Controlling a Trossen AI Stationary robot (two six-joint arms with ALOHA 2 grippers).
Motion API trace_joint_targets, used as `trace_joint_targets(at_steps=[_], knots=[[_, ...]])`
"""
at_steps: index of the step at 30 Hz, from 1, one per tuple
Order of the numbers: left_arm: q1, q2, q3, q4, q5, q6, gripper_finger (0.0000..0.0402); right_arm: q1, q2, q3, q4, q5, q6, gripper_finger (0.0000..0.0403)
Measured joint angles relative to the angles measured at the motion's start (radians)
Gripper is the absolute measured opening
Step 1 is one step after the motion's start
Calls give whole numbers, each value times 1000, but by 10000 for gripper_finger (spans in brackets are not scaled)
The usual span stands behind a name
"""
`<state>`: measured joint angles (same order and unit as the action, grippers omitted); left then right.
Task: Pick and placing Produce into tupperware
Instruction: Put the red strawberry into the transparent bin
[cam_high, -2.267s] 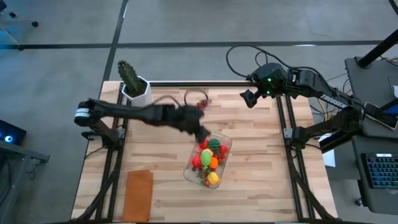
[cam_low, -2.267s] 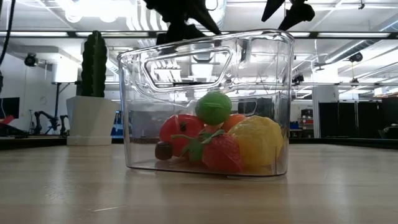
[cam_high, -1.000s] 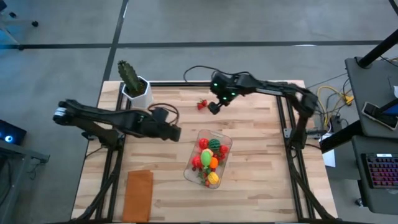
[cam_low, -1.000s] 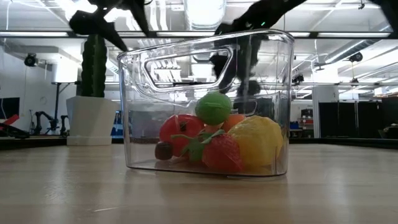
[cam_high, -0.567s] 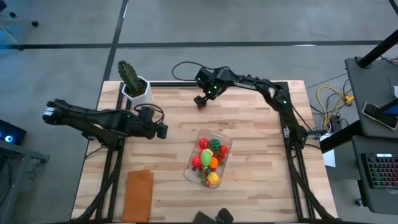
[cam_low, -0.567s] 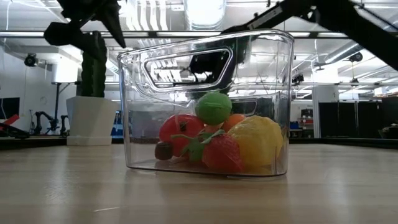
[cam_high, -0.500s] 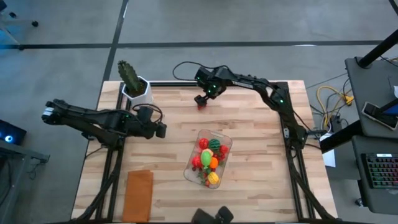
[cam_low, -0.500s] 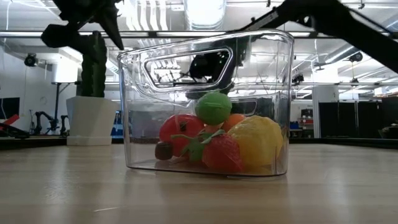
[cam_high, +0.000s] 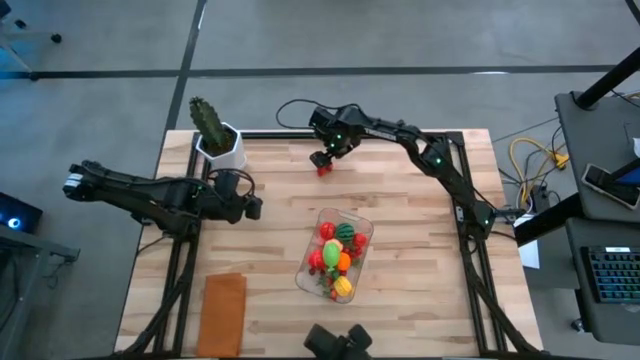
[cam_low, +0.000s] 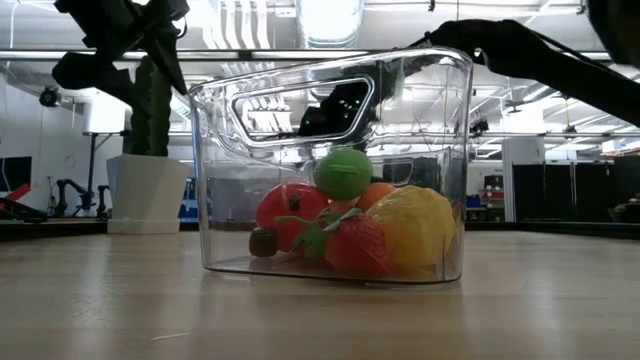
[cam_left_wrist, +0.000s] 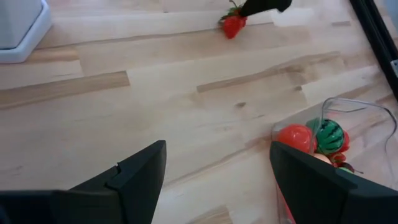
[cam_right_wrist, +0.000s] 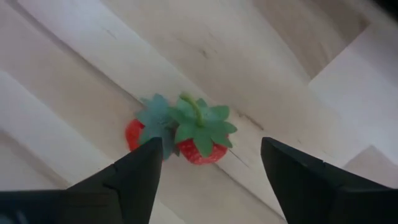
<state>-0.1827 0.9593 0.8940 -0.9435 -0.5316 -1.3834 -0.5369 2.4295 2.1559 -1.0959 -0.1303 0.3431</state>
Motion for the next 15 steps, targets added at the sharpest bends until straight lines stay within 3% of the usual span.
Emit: trace_joint_targets(at_steps=[15], knots=[[0, -1, -4, 0, 1, 1, 271, 0, 11, -27, 37, 5, -1, 225]])
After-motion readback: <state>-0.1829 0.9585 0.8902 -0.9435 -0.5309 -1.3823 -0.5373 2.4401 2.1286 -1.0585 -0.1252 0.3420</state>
